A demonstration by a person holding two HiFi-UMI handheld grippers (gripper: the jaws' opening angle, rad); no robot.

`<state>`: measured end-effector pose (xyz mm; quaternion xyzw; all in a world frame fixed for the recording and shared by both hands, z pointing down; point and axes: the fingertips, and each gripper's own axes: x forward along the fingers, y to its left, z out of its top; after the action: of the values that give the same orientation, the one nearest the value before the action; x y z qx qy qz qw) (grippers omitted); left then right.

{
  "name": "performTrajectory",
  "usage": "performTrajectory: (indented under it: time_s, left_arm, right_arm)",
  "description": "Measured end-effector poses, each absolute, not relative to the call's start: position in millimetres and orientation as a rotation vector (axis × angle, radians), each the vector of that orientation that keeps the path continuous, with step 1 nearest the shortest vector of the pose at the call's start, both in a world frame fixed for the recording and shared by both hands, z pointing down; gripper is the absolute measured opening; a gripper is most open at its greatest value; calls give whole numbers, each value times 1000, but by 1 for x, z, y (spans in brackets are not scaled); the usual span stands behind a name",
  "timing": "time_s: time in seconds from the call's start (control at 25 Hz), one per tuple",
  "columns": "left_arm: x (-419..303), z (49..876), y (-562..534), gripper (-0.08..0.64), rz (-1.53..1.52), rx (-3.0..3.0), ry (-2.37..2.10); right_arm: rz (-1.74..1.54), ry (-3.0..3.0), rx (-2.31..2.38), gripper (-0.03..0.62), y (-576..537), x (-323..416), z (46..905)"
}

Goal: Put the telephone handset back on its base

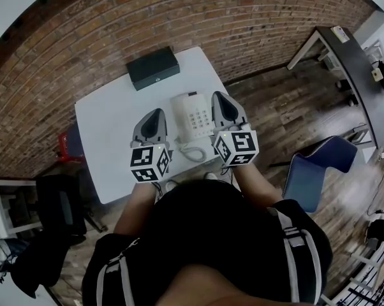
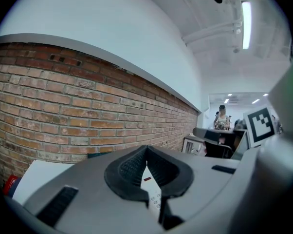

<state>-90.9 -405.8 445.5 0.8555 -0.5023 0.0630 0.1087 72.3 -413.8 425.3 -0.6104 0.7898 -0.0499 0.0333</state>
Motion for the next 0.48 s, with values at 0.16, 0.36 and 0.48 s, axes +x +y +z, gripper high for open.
performTrajectory:
  time_s: [0.16, 0.36, 0.48]
  left_arm:
    - [-91, 445, -404, 2, 181, 2513, -1481]
    - [-91, 447, -405, 2, 182, 2511, -1477]
    - [-90, 447, -403, 2, 186, 2509, -1476]
  right_arm:
    - [-162, 2431, -1866, -3, -410, 71, 425]
    - [-171, 2410, -1888, -2, -410, 75, 426]
    - [-174, 2412, -1893, -3, -408, 77, 428]
